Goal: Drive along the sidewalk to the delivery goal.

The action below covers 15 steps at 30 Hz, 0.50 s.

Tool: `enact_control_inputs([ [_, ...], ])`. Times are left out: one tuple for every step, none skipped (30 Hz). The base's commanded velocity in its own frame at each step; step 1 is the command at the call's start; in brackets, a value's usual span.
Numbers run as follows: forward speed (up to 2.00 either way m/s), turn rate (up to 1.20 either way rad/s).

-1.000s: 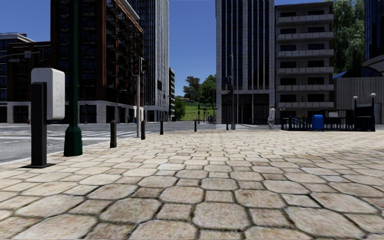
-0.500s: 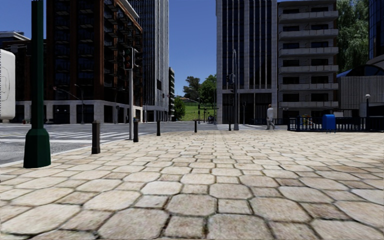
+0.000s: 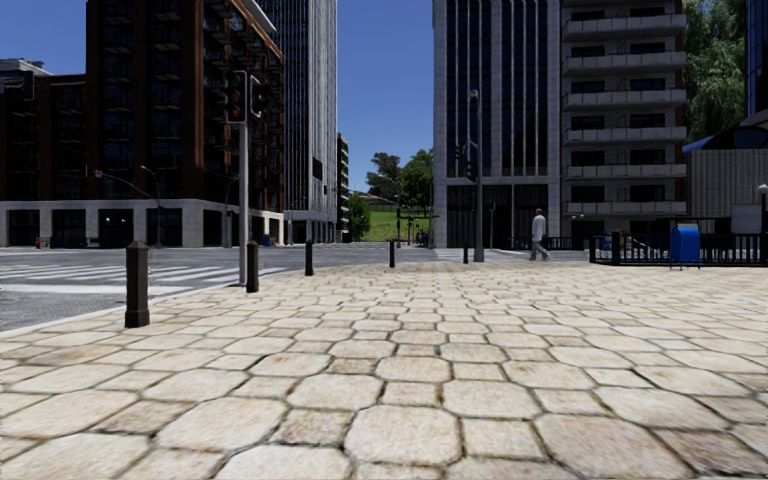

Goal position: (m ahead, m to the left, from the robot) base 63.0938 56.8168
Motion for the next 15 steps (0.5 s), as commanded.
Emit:
enact_control_inputs([
  [2.0, 0.0],
  [2.0, 0.0],
  [2.0, 0.0],
  [2.0, 0.0],
  [2.0, 0.0],
  [2.0, 0.0],
  [2.0, 0.0],
  [2.0, 0.0],
  [2.0, 0.0],
  [2.0, 0.0],
  [2.0, 0.0],
  [2.0, 0.0],
  [2.0, 0.0],
  [2.0, 0.0],
  [2.0, 0.0],
])
